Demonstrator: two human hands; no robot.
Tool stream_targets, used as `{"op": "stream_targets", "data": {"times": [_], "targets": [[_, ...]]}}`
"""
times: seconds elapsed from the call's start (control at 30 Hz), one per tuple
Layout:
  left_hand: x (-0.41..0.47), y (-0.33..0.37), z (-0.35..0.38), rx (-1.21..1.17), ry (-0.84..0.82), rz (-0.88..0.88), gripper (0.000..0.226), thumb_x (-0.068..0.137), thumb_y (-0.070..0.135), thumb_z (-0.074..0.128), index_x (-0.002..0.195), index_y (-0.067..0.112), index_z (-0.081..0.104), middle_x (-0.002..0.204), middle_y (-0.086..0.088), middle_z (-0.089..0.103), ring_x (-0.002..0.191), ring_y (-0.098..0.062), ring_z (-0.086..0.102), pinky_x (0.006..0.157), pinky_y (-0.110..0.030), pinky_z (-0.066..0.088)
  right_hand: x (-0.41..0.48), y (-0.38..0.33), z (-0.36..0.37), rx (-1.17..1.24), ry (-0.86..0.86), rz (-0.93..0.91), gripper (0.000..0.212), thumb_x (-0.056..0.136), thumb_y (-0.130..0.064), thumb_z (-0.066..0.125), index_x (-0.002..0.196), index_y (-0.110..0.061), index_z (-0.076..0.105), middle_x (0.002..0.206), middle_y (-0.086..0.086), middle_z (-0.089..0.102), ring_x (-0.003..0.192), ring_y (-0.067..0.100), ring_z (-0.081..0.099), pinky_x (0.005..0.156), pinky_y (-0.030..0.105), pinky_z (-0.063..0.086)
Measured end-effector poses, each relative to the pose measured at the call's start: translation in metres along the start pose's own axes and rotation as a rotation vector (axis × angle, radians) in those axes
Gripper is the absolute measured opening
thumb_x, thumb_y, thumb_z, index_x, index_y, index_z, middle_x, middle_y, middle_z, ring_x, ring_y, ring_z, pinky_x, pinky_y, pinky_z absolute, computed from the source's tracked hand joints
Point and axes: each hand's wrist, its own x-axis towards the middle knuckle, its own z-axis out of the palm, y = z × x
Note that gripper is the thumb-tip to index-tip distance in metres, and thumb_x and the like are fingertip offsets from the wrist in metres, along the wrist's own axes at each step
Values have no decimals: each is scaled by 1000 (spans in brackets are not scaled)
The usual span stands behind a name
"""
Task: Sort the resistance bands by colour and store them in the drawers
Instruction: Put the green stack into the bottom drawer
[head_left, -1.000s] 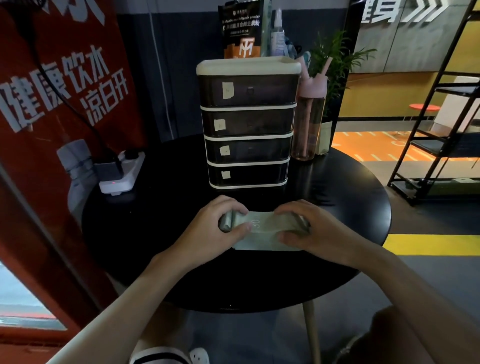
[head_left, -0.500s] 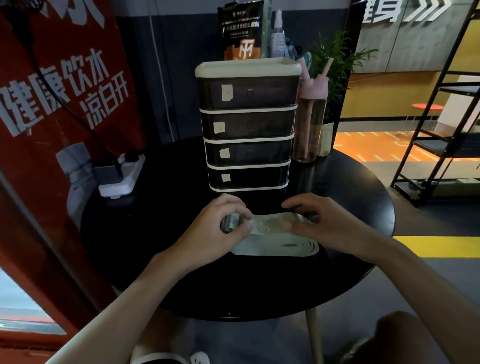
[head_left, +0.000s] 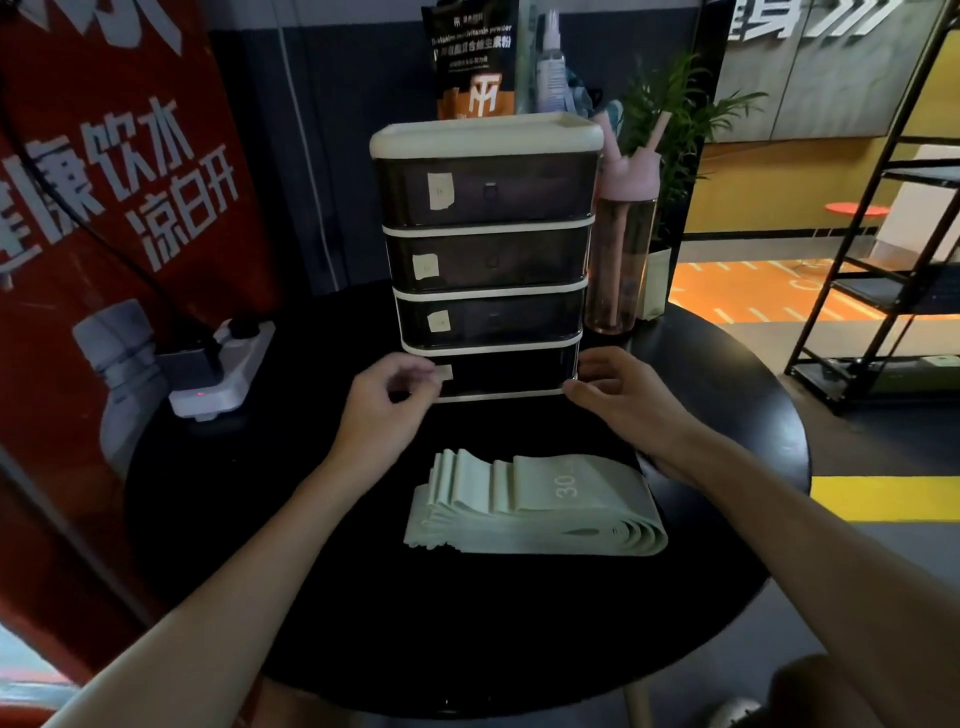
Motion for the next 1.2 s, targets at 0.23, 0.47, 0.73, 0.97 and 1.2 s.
{"op": "stream_targets", "data": {"times": [0.23,0.47,0.73,0.97,1.2], "targets": [[42,-34,16,130,29,-122,62,84,22,78,138,15,48,130,-1,40,109,-12,51,97,-24,45,44,5,14,51,-2,54,67,85,-24,74,140,-19,37,120,-9,60,101,4,60,86,27,54],[46,-44,13,131,-9,-117,50,88,23,74,134,24,55,135,-3,46,116,-13,52,94,-21,43,52,11,15,69,-38,46,78,83,-17,76,147,-19,30,135,-2,56,118,14,58,101,37,50],[26,-34,5,95,-23,-141,47,89,23,72,133,22,54,133,2,49,119,-12,53,104,-32,46,26,2,10,126,-13,54,79,88,-15,71,151,-18,23,123,-6,53,96,-1,59,73,15,50],[-10,-21,-14,92,-75,-107,34,91,19,67,122,31,55,130,1,56,115,-8,56,96,-24,44,-13,1,0,89,-9,69,67,93,-22,65,149,-17,28,129,-3,53,97,-1,59,76,18,48],[-36,-10,-22,100,-82,-104,30,94,16,64,119,28,55,129,1,58,116,-9,55,83,-12,39,-42,1,-5,57,5,75,65,94,-28,63,149,-17,30,126,-3,53,101,3,58,79,22,47]]}}
